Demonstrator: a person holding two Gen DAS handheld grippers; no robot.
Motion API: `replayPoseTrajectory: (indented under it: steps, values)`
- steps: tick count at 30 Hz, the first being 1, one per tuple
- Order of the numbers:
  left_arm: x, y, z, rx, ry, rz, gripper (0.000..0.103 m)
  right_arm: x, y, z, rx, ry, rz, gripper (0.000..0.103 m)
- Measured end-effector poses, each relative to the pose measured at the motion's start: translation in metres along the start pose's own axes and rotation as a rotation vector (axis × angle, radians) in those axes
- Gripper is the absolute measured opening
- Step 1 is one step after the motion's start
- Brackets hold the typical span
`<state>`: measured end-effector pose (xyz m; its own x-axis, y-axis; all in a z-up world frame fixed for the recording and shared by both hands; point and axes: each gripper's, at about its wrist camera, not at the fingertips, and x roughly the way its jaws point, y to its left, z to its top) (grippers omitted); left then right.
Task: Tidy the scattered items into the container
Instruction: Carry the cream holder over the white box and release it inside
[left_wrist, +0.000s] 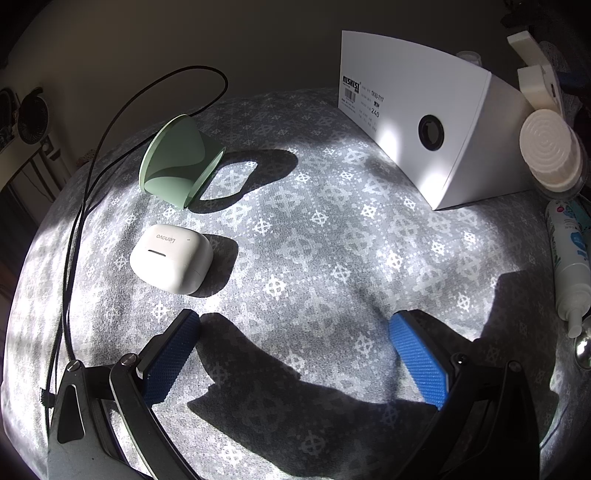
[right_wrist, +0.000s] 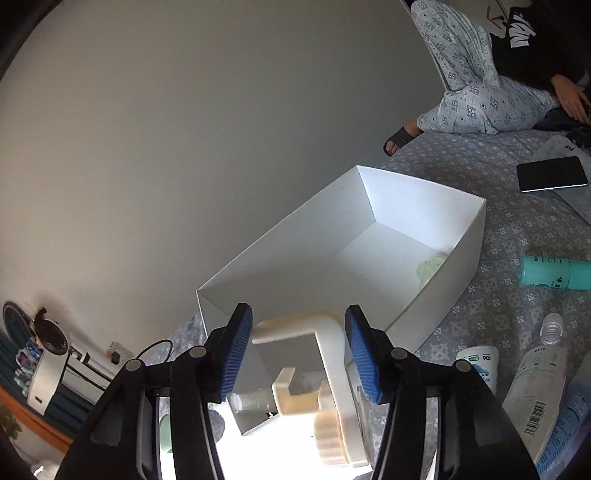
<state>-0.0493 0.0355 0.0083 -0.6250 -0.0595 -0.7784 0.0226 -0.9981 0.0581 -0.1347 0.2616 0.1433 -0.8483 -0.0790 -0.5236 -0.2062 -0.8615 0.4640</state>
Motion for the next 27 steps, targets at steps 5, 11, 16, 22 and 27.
replayPoseTrajectory:
  steps: [5,11,16,22,27]
  values:
    - [0.0,0.002,0.0,-0.001,0.0,0.0,0.103,0.005,0.015,0.012,-0.141,0.053,-0.001,0.052]
    - [0.005,-0.003,0.004,0.0,0.001,0.001,0.103,-0.053,-0.005,-0.06,-0.285,0.09,-0.155,0.103]
    - [0.005,-0.004,0.003,0.0,0.001,0.001,0.103,-0.027,-0.009,-0.119,-0.349,0.321,-0.078,0.102]
    - [0.005,-0.004,0.004,0.0,0.0,0.001,0.103,0.058,-0.019,-0.147,-0.301,0.535,-0.184,0.078]
    - [0.003,-0.005,0.001,0.0,-0.001,0.0,0.103,0.015,-0.031,-0.142,-0.288,0.325,-0.187,0.051]
